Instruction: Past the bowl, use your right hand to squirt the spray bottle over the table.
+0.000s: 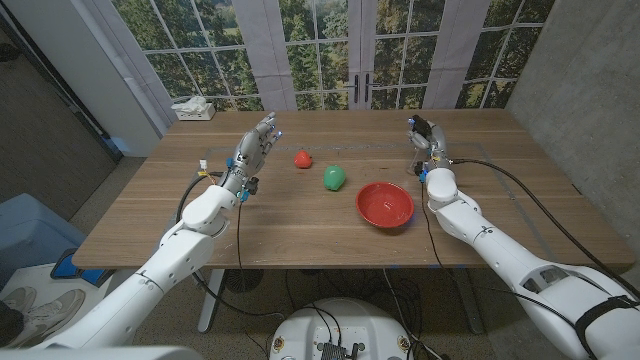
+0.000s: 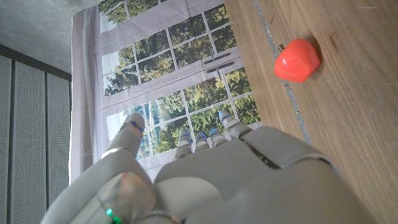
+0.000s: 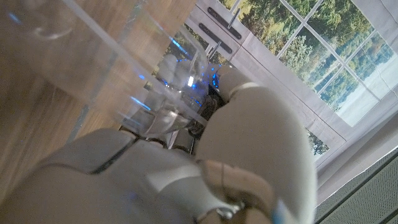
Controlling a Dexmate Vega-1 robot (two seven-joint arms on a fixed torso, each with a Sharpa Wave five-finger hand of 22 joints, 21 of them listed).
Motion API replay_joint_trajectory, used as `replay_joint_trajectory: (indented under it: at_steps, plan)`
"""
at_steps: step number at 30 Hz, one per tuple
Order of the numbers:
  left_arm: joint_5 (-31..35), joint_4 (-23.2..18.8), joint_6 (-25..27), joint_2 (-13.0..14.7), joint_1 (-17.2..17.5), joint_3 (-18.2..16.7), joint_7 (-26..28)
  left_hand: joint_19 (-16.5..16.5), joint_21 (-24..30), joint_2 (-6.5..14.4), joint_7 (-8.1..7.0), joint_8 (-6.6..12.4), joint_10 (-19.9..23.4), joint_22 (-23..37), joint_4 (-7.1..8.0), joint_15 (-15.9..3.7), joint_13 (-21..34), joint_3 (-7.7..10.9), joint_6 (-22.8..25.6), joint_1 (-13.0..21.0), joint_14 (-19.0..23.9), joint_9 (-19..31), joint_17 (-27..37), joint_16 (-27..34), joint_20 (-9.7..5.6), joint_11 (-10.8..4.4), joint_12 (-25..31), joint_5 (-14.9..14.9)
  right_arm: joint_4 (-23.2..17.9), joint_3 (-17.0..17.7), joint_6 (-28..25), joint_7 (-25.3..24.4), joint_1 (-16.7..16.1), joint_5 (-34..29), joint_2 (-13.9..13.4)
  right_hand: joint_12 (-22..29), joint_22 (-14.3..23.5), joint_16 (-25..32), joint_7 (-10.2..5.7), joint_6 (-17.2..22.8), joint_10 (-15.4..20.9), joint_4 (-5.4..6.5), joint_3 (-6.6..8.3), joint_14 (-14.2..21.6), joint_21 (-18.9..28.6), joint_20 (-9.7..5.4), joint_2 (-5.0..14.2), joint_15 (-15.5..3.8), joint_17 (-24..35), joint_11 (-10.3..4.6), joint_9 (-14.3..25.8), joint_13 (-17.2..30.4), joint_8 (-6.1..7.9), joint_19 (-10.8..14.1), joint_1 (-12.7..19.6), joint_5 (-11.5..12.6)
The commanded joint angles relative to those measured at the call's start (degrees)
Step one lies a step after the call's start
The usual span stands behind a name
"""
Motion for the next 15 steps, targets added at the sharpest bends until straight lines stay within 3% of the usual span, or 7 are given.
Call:
replay_joint_trajectory:
  at_steps: [1, 6, 12, 15]
  plan:
    - [-0.1, 0.7, 0.1, -0.1, -1.0, 0.4, -0.5, -0.4, 0.1, -0.1, -0.22, 0.01, -0.3, 0.1, -0.04, -2.49, 0.1, -0.15, 0.1, 0.6, -0.8, 0.2, 0.1, 0.1, -1.23, -0.05, 0.1, 0.0, -5.8, -0.3, -6.8, 0.6, -2.6, -1.2, -4.0, -4.0, -0.1, -8.1, -0.25, -7.7, -5.9, 0.77, -2.72, -7.8, -3.9, 4.7, -2.5, -5.67, -4.1, 0.95, -2.5, -2.7, -4.93, -6.8, -7.3, -4.9]
    - [0.1, 0.5, 0.2, 0.0, -0.9, 0.4, -0.4, -0.4, 0.1, -0.1, -0.25, -0.01, -0.4, 0.1, -0.04, -2.44, 0.1, -0.17, 0.1, 0.6, -0.8, 0.2, 0.1, 0.1, -1.18, -0.07, 0.1, 0.0, -8.0, 0.4, -8.3, 2.2, -3.7, -0.1, -5.5, -5.9, -0.2, -12.1, 2.38, -17.6, -13.2, 0.74, -6.52, -16.1, -8.6, 8.88, -3.72, -3.36, -5.3, 2.29, -4.1, -4.8, -10.51, -12.1, -12.1, -12.2]
    - [0.0, 0.2, 0.2, 0.1, -0.7, 0.3, -0.3, -0.4, 0.1, -0.1, -0.29, -0.01, -0.4, 0.1, -0.05, -2.44, 0.1, -0.19, 0.1, 0.6, -0.9, 0.2, 0.1, 0.1, -1.16, -0.1, 0.1, 0.0, -11.3, 0.5, -10.2, 6.6, -4.7, 1.4, -8.3, -6.0, -0.1, -15.6, 3.78, -22.4, -18.8, 1.38, -10.22, -23.1, -13.7, 12.21, -5.08, -0.47, -6.6, 3.42, -4.8, -6.4, -12.39, -17.9, -17.4, -19.4]
    - [0.1, 0.1, 0.2, 0.2, -0.7, 0.3, -0.3, -0.4, 0.1, -0.1, -0.3, -0.03, -0.4, 0.1, -0.05, -2.4, 0.1, -0.19, 0.0, 0.6, -0.8, 0.2, 0.1, 0.1, -1.15, -0.08, 0.1, 0.0, -12.9, 0.8, -10.1, 8.6, -5.5, 2.4, -9.6, -6.0, -0.1, -17.4, 4.28, -24.2, -21.0, 1.92, -11.81, -25.5, -16.3, 13.21, -5.56, 1.02, -7.7, 4.15, -5.0, -7.4, -12.75, -20.2, -20.4, -21.4]
